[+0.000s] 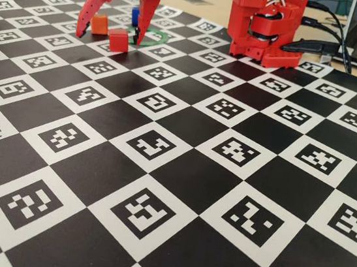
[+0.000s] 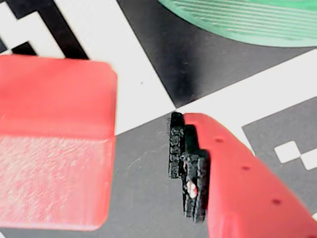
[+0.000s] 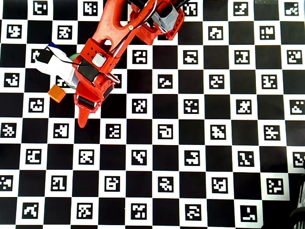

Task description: Grab the red cube then put it in the green circle then put the blue cube on top and finally the orange cube on top

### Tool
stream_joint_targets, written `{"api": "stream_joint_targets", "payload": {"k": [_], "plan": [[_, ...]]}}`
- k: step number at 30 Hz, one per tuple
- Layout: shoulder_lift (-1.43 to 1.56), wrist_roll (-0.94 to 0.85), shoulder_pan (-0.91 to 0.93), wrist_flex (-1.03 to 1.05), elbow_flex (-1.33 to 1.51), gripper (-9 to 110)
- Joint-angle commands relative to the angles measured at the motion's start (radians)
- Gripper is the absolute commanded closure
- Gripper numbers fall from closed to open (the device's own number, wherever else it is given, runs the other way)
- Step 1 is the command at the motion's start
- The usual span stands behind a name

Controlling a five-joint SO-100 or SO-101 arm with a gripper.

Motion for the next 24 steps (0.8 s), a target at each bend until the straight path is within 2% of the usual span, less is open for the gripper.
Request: {"api": "stream_joint_targets", "payload": {"k": [1,24], "plan": [[0.021,0.020,0.006,-0.012,-0.058,51],[0.011,0.054,0.005,-0.041,-0.081,51]]}}
